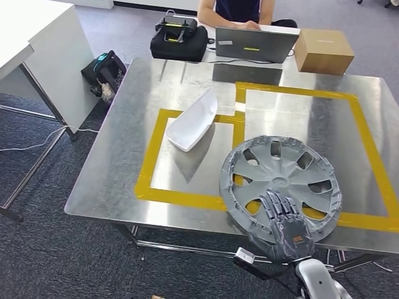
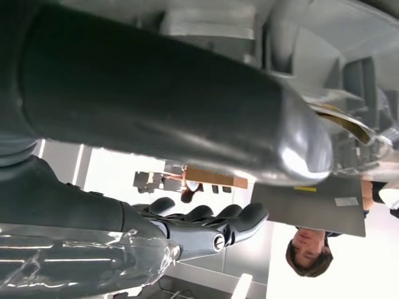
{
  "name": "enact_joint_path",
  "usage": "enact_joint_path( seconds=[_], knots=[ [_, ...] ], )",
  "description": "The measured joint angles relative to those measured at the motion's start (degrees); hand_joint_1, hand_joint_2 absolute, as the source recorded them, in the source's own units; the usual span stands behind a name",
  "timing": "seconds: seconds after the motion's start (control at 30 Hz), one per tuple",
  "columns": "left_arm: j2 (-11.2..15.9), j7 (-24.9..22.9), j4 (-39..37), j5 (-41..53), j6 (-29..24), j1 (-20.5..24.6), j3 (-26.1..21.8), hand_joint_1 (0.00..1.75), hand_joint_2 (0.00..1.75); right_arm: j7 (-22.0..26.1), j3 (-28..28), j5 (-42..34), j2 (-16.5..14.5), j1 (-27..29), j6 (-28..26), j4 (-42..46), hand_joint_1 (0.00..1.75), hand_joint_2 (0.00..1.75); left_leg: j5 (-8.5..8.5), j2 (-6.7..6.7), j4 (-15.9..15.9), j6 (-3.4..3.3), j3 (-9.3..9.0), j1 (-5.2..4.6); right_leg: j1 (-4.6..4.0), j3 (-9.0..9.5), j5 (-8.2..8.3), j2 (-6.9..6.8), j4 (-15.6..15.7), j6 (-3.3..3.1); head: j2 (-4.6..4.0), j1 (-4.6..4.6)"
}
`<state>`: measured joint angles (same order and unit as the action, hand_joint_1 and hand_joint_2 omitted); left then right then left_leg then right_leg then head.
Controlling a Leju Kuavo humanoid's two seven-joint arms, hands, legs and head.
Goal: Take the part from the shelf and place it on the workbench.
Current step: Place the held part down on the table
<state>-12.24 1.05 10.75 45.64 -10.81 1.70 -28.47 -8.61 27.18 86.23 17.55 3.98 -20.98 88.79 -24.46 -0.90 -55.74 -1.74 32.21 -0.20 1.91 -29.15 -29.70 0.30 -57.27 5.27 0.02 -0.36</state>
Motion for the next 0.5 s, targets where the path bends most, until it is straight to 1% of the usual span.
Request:
enact_joint_path(
  seconds=[0.03, 0.1, 0.13, 0.17, 0.2, 0.23, 0.27, 0.3, 0.33, 0.37, 0.43, 0.47, 0.5],
  knots=[
    [0.0, 0.0, 0.0, 0.0, 0.0, 0.0, 0.0, 0.0, 0.0, 0.0, 0.0, 0.0, 0.0, 0.0, 0.0, 0.0, 0.0, 0.0, 0.06, 0.04, 0.1, -0.19, -0.11, 0.1, -0.06, -1.58, -1.59, 0.0, -3.1, -0.05, 0.0, 0.09],
    [0.0, 0.0, 0.0, 0.0, 0.0, 0.0, -0.1, 0.0, 0.0, 0.0, 0.2, 0.0, 0.2, 0.1, 0.0, 0.0, 0.0, 0.0, -0.02, 0.05, 0.1, -0.38, -0.13, 0.03, -0.21, -6.22, -5.06, 0.02, -11.6, -0.16, 0.0, 0.24],
    [0.0, 0.0, 0.0, 0.0, 0.0, 0.0, -0.1, 0.0, 0.0, -0.1, 0.2, 0.0, 0.2, 0.2, 0.0, 0.0, 0.0, 0.0, -0.09, 0.04, 0.1, -0.38, -0.16, -0.01, -0.23, -8.22, -5.78, 0.01, -14.8, -0.19, 0.0, 0.25],
    [0.0, 0.0, 0.0, 0.0, 0.0, -0.1, -0.1, 0.0, 0.0, -0.1, 0.3, 0.0, 0.3, 0.3, 0.0, -0.1, 0.0, 0.0, -0.18, 0.03, 0.1, -0.34, -0.25, -0.03, -0.25, -9.19, -5.22, 0.01, -15.7, -0.23, 0.0, 0.27],
    [0.0, 0.0, 0.0, 0.0, 0.0, -0.1, -0.1, 0.0, 0.0, -0.1, 0.3, 0.0, 0.3, 0.3, 0.0, -0.1, 0.0, 0.0, -0.3, -0.01, 0.1, -0.22, -0.4, -0.02, -0.24, -8.98, -3.52, 0.0, -14.3, -0.29, 0.0, 0.25],
    [-0.1, 0.0, 0.0, 0.0, 0.0, -0.1, -0.1, 0.0, 0.0, -0.1, 0.3, 0.0, 0.3, 0.3, 0.0, -0.1, 0.0, 0.0, -0.47, -0.06, 0.0, -0.03, -0.62, 0.02, -0.23, -7.64, -1.02, -0.01, -10.8, -0.36, 0.0, 0.27],
    [-0.1, 0.0, 0.0, 0.0, 0.0, -0.1, -0.1, 0.0, 0.0, -0.1, 0.3, 0.0, 0.3, 0.2, 0.0, -0.1, 0.0, 0.0, -0.68, -0.1, -0.1, 0.25, -0.82, 0.01, -0.24, -5.91, 1.12, -0.01, -6.6, -0.44, 0.0, 0.28],
    [-0.1, 0.0, 0.0, 0.0, 0.0, -0.1, -0.1, 0.0, 0.0, -0.1, 0.3, 0.0, 0.3, 0.2, 0.0, -0.1, 0.0, 0.0, -0.9, -0.16, -0.2, 0.6, -0.91, -0.07, -0.27, -4.36, 2.66, 0.05, -3.2, -0.66, 0.0, 0.26],
    [-0.1, 0.0, 0.0, 0.0, 0.0, 0.0, -0.2, 0.0, 0.0, -0.1, 0.3, 0.0, 0.3, 0.2, 0.0, -0.1, 0.0, 0.0, -1.02, -0.19, -0.4, 0.95, -0.9, -0.15, -0.34, -3.38, 3.45, 0.11, -1.1, -0.93, 0.0, 0.21],
    [0.0, 0.0, 0.0, 0.0, 0.0, 0.0, -0.2, 0.0, 0.0, -0.1, 0.3, 0.0, 0.3, 0.2, 0.0, -0.1, 0.0, 0.0, -1.03, -0.2, -0.5, 1.3, -0.81, -0.21, -0.47, -3.12, 3.5, 0.19, -0.5, -1.27, 0.0, 0.16],
    [0.0, 0.0, 0.0, 0.0, 0.0, 0.0, -0.2, 0.0, 0.0, -0.1, 0.4, 0.0, 0.3, 0.2, 0.0, -0.1, 0.0, 0.0, -0.99, -0.18, -0.6, 1.98, -0.64, -0.06, -0.62, -3.31, 3.79, 0.26, -0.6, -2.1, 0.0, 0.1],
    [0.0, 0.0, 0.0, 0.0, 0.0, 0.0, -0.2, 0.0, 0.0, -0.1, 0.4, 0.0, 0.3, 0.2, 0.0, -0.1, 0.0, 0.0, -1.42, -0.09, -1.0, 2.34, -0.48, 0.03, -0.62, -3.37, 3.97, 0.23, -0.6, -2.51, 0.0, 0.05],
    [0.0, 0.0, 0.0, 0.0, 0.0, 0.0, -0.2, 0.0, 0.0, -0.1, 0.4, 0.0, 0.3, 0.1, 0.0, -0.1, 0.0, 0.0, -2.48, 0.0, -2.3, 2.68, 0.04, 0.1, -0.55, -3.44, 4.16, 0.17, -0.5, -2.86, 0.0, -0.08]
  ],
)
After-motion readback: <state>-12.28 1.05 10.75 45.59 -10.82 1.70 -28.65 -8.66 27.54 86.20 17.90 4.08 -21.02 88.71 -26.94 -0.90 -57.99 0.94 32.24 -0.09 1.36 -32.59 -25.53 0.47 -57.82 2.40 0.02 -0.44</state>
